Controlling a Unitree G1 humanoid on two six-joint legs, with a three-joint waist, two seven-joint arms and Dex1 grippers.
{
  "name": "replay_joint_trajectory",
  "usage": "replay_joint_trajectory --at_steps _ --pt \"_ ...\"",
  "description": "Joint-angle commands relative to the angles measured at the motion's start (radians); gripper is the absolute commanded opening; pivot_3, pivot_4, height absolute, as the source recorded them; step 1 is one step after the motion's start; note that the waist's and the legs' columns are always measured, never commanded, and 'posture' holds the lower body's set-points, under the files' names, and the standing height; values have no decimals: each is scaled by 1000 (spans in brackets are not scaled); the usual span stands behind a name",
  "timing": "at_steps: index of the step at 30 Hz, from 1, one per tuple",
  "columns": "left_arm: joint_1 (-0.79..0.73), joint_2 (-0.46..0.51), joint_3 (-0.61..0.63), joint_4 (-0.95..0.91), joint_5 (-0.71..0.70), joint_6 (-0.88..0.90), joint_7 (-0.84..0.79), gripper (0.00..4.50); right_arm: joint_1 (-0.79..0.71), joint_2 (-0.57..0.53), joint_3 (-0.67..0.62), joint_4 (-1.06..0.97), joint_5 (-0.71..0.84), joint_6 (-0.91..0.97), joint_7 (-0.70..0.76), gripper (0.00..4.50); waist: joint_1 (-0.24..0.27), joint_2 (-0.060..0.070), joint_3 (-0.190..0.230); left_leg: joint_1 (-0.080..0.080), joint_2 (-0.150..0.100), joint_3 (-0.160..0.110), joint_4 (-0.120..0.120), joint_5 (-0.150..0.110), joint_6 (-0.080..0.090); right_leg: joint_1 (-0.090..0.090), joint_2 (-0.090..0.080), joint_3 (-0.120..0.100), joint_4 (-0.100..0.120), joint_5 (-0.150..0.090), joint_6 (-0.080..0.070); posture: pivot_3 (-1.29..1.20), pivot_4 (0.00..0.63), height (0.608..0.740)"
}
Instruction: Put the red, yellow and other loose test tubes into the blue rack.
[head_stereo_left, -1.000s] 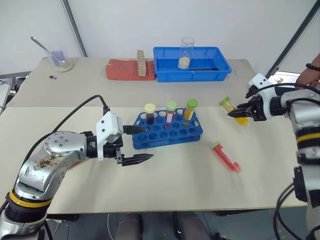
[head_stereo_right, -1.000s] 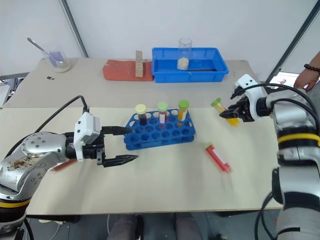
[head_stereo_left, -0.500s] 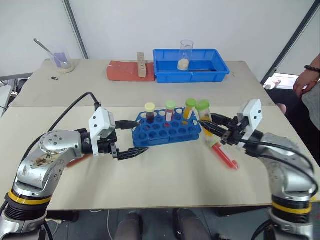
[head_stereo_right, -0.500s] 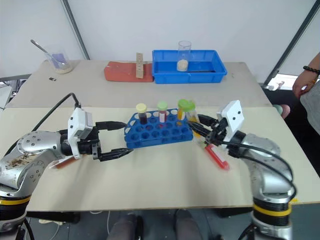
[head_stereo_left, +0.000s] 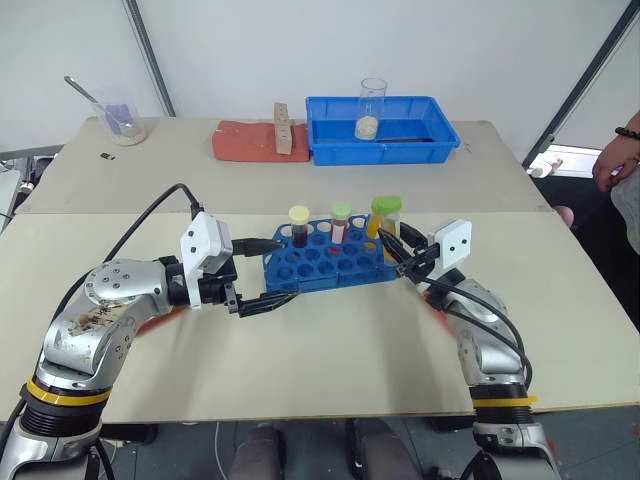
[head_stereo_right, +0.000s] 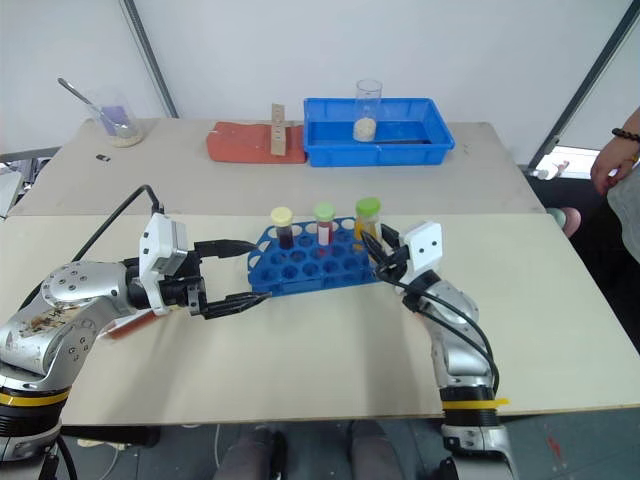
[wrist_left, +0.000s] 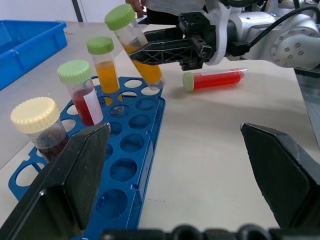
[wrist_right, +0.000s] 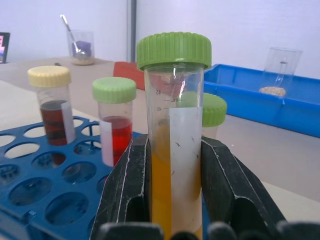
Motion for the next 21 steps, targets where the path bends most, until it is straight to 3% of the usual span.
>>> replay_joint_trajectory --at_steps 1,21 --pt "-4 3 14 -26 -2 -18 0 4500 -21 14 8 18 -6 -67 -34 972 -4 0 0 0 0 0 0 0 0 0 0 0 0 0 0 0 150 740" --pt "-34 -10 24 -31 -49 45 37 4500 30 93 81 129 -79 -270 -177 971 -13 0 0 1 0 0 -1 0 0 0 0 0 0 0 0 0 150 740"
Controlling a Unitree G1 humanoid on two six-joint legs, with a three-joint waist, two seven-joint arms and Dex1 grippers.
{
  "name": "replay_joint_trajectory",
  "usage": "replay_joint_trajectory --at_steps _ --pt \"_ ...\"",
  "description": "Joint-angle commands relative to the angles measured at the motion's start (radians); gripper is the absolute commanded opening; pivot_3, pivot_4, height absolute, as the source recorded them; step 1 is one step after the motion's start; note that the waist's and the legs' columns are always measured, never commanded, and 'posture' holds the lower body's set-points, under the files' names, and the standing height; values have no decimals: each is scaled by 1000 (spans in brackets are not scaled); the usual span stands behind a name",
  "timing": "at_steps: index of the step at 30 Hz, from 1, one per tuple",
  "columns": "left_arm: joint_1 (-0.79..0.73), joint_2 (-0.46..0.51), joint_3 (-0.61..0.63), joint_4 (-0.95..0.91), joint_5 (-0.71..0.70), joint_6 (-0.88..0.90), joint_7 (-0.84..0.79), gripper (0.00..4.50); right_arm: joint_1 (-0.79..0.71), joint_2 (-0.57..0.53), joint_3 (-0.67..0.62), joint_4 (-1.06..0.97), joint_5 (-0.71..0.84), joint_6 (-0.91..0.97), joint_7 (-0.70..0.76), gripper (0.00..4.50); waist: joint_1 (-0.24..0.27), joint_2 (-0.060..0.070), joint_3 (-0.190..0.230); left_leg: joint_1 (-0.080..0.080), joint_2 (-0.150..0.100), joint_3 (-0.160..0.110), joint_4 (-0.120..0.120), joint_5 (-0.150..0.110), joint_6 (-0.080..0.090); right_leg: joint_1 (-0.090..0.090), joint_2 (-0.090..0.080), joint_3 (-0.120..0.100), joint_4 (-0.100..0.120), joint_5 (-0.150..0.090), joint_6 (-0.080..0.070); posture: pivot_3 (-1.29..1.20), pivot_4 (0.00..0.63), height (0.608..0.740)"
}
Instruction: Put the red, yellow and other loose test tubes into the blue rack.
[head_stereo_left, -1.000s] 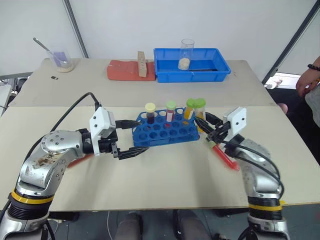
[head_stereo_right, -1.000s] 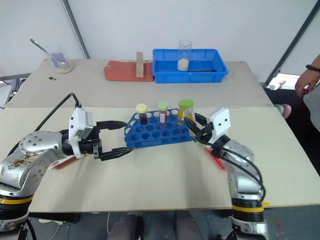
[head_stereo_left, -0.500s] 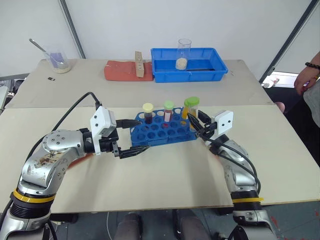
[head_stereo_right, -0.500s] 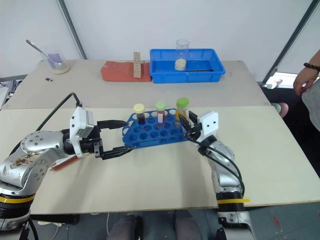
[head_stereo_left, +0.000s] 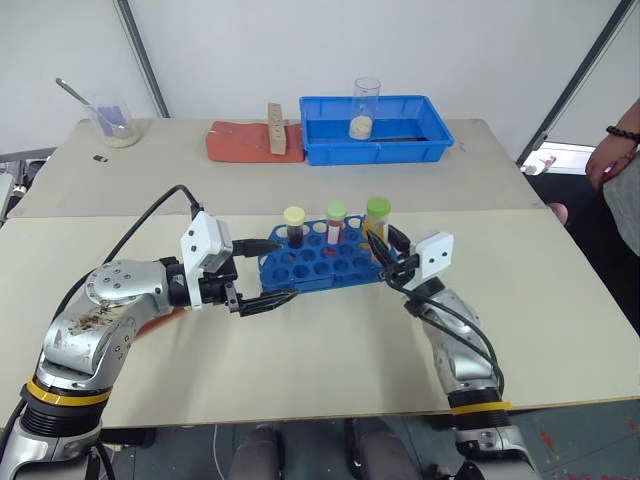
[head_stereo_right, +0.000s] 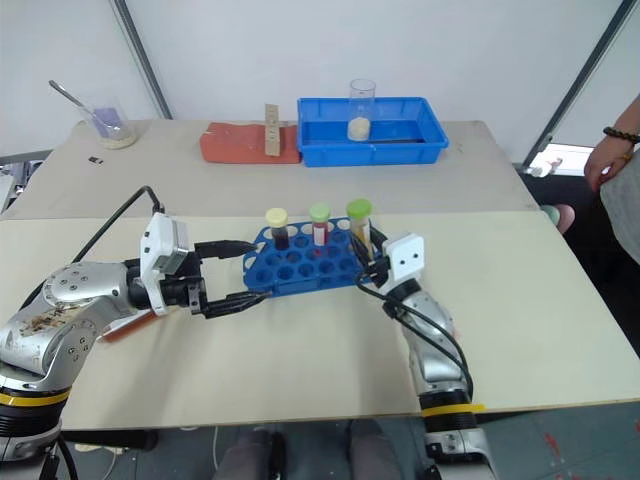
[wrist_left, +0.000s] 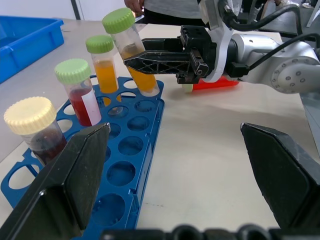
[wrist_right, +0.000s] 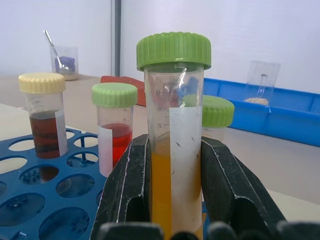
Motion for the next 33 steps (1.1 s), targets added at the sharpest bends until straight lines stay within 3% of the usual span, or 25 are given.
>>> replay_joint_trajectory --at_steps 1,8,16,17,24,30,33 --pt "-33 -7 22 -30 -29 13 18 4500 5 23 -5 35 -13 -56 -47 970 0 0 0 0 0 0 0 0 0 0 0 0 0 0 0 0 150 740" --pt "-50 -22 24 -29 -40 32 55 4500 44 93 -25 61 18 -76 -122 970 -1 0 0 1 0 0 0 0 0 0 0 0 0 0 0 0 150 740" --pt "-73 -44 10 -21 -31 33 77 4500 75 88 -8 50 3 -123 -125 969 -1 0 0 1 0 -1 0 0 0 1 0 0 0 0 0 0 150 740" --pt "-74 -46 6 -20 -28 30 78 4500 78 81 -9 43 12 -117 -114 1995 -1 0 0 0 0 -1 0 0 0 1 0 0 0 0 0 0 150 740" --pt "-60 -55 -6 -30 -13 20 86 4500 134 -36 -16 -103 33 28 -52 4278 1 0 0 0 0 -1 0 0 0 0 0 0 0 0 0 0 150 740" --pt "-20 -5 -27 -46 32 -3 46 4500 294 -269 -64 -540 157 414 54 4278 4 0 0 0 0 0 -1 0 0 0 0 0 0 -1 0 0 150 740" --pt "18 32 -41 -58 52 -40 -15 4500 331 -383 -113 -736 181 670 21 4278 0 0 0 0 0 0 -1 0 0 0 0 0 0 -4 0 0 150 740"
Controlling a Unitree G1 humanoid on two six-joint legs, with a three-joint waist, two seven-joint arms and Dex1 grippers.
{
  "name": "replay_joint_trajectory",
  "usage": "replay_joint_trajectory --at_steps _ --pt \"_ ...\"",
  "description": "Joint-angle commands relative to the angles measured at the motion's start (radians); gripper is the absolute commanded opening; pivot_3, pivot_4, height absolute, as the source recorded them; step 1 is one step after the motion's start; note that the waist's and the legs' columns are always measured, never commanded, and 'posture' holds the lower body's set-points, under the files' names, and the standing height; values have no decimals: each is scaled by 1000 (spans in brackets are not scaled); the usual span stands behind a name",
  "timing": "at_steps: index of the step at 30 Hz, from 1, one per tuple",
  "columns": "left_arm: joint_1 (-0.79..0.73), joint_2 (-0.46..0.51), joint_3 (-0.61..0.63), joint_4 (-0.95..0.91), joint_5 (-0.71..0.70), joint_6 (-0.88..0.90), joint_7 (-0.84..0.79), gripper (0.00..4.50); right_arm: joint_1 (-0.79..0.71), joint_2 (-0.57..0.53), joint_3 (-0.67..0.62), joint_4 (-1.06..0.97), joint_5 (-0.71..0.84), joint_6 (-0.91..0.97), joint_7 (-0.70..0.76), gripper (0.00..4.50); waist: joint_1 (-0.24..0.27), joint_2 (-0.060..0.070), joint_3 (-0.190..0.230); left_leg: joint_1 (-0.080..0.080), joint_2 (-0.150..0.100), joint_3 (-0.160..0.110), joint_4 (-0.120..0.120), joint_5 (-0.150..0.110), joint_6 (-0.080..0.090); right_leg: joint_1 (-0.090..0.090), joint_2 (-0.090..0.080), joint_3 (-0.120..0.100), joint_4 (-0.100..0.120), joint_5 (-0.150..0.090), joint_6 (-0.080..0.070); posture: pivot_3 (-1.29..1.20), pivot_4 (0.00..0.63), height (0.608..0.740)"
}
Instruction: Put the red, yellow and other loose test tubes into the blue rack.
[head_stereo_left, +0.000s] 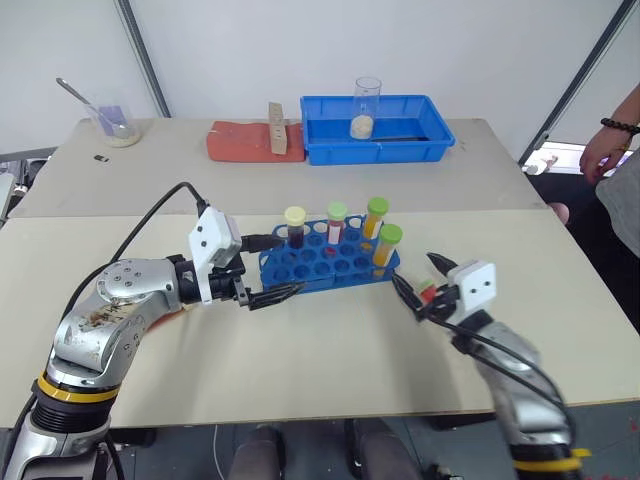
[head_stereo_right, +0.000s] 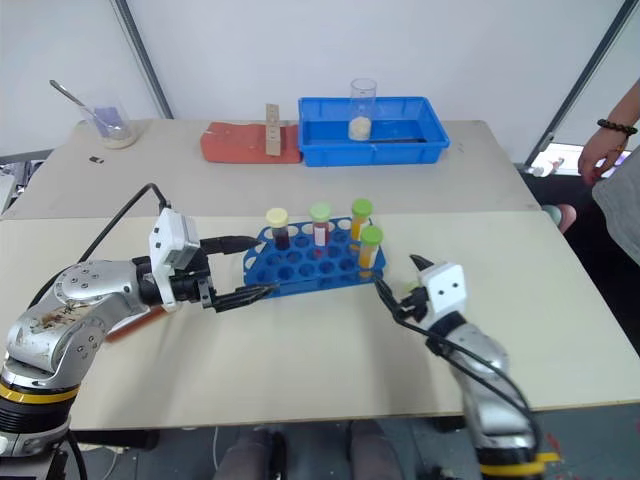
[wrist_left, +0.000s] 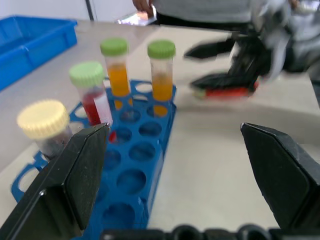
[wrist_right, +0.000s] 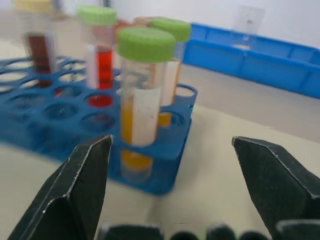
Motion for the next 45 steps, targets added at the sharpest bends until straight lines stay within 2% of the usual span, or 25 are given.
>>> replay_joint_trajectory --at_steps 1,6,9,12,17,26,27,35,36,40,42,45 --pt "39 42 -5 -50 15 -62 -80 4500 11 -102 -69 -251 32 314 -48 4278 -1 0 0 0 0 1 0 0 0 0 0 0 0 -1 -3 0 150 740" --pt "72 59 -25 -83 6 -78 -140 4500 -79 -296 -83 -353 123 765 -7 4278 5 0 0 1 0 0 0 0 0 0 0 0 0 -3 -5 0 150 740" --pt "79 47 -41 -96 17 -87 -146 4500 -200 -359 -58 -310 186 987 23 4278 5 0 0 0 0 0 1 0 0 0 -1 0 -1 -3 -5 0 150 740" --pt "92 34 -59 -110 24 -96 -141 4500 -320 -403 -4 -207 221 1108 67 4278 3 0 0 -1 0 0 1 0 0 0 0 0 -2 -3 -5 0 150 740" --pt "110 13 -71 -123 28 -105 -124 4500 -476 -452 128 -14 223 1169 130 4278 3 -1 0 -3 -1 0 0 0 1 -1 0 0 -3 -3 -4 0 150 740" --pt "120 -12 -90 -127 46 -111 -101 4500 -654 -490 374 268 156 1078 270 4278 1 -1 0 -3 -1 0 1 0 1 0 0 0 -4 -2 -2 0 150 740" --pt "120 -14 -93 -127 48 -111 -99 4500 -667 -491 391 288 150 1070 283 3767 0 -1 0 -3 -1 0 1 0 1 0 -1 0 -4 -2 -2 0 150 740" --pt "117 -38 -113 -129 47 -121 -100 4500 -748 -479 468 413 113 1048 372 1167 1 -1 0 -3 -1 0 1 0 1 0 0 0 -3 1 1 0 150 740" --pt "118 -40 -112 -129 43 -124 -104 4500 -752 -479 469 418 111 1049 380 1016 1 -1 0 -3 -1 0 1 0 1 0 0 0 -3 1 1 0 150 740" --pt "122 -43 -93 -125 18 -137 -130 4500 -762 -492 441 412 119 1067 401 1014 1 -1 0 -3 -1 0 1 0 1 -1 0 0 -3 1 2 0 150 740" --pt "127 -42 -80 -117 12 -152 -142 4500 -751 -519 418 364 137 1080 419 1014 2 0 0 -3 -1 0 1 0 1 -1 0 0 -3 1 2 0 150 740" --pt "142 -37 -34 -99 -6 -178 -154 4500 -687 -569 337 184 208 1092 453 1014 4 0 0 -4 -1 0 0 0 1 -2 0 0 -3 1 2 0 150 740"
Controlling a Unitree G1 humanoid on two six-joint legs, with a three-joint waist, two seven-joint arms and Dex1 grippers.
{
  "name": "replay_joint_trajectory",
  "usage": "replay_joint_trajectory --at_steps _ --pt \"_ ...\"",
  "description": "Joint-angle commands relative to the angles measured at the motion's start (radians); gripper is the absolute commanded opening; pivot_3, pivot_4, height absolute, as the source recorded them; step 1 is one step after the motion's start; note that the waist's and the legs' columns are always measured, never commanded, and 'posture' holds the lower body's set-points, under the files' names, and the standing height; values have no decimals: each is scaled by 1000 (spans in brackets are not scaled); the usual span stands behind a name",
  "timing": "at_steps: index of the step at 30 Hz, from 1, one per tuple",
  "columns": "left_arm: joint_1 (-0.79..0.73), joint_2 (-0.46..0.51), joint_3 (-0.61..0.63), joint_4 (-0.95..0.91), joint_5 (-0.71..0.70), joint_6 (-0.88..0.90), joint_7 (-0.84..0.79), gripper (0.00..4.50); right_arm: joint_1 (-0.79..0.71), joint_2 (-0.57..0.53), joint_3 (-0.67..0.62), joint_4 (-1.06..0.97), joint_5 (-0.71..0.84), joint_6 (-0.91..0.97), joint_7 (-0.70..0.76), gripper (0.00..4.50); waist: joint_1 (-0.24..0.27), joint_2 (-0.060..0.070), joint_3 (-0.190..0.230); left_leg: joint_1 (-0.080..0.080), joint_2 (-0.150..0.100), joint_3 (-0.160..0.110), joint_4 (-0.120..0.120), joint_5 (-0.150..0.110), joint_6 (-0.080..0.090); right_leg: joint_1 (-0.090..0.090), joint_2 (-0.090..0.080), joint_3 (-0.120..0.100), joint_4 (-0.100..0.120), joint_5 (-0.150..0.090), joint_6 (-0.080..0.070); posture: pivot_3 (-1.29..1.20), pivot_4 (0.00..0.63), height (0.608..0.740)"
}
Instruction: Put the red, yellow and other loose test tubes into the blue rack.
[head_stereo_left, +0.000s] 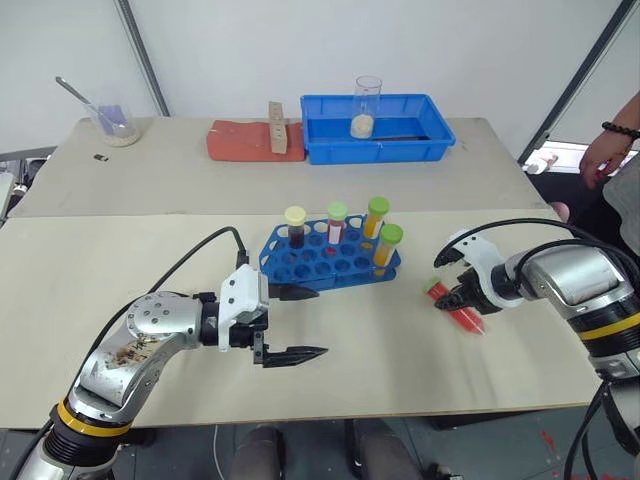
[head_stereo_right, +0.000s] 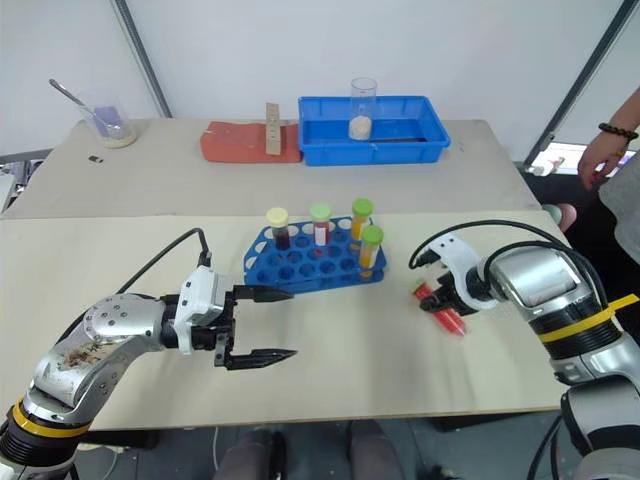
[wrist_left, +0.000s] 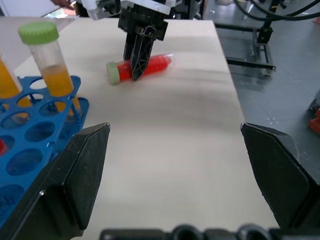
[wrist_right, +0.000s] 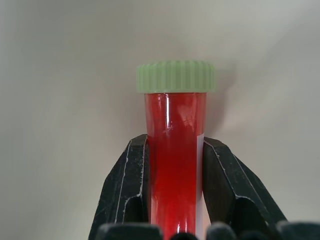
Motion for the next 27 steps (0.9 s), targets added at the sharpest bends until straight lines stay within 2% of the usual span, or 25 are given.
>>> replay_joint_trajectory --at_steps 1,2,3,6,9,12,18,21,27 --pt "13 14 80 9 -29 -43 -18 4500 56 -29 -160 -230 103 25 34 1014 2 0 0 0 0 0 0 0 0 0 0 0 0 0 1 0 150 740" --pt "18 21 93 19 -29 -46 -23 4500 80 -13 -205 -281 133 31 29 1014 1 0 0 0 0 0 0 0 1 0 0 -1 0 0 1 0 150 740" --pt "23 34 109 35 -22 -47 -28 4500 115 56 -292 -345 177 36 0 1014 0 0 0 0 1 -1 -1 0 1 0 0 -1 0 0 1 0 150 740" --pt "30 50 143 73 -9 -63 -29 4500 191 341 -533 -449 302 4 -113 1014 -6 -2 -1 2 3 -2 -1 0 1 1 4 -1 1 0 1 0 150 740" --pt "36 74 163 89 -13 -66 -49 4500 239 576 -617 -495 304 -135 -260 1014 -2 -1 0 1 2 -4 0 0 1 0 5 -1 4 0 1 0 150 740" --pt "37 85 184 107 -23 -71 -58 4500 273 710 -566 -505 202 -354 -360 1014 2 -1 0 1 2 -4 1 0 0 0 3 -1 3 0 1 0 150 740" --pt "11 57 196 158 -14 -92 -46 4500 348 813 -375 -377 -34 -816 -393 1014 -2 0 0 0 1 -1 0 0 0 0 0 -1 0 1 1 0 150 740" --pt "-5 44 188 169 -5 -101 -38 4500 364 856 -301 -295 -111 -959 -412 1014 -5 0 0 1 1 -1 -1 0 0 0 1 -1 1 1 0 0 150 740" --pt "-15 43 186 162 -12 -95 -34 4500 374 903 -243 -164 -202 -1169 -441 1014 -5 0 0 1 1 -1 -1 0 0 0 1 -1 3 1 -1 0 150 740"
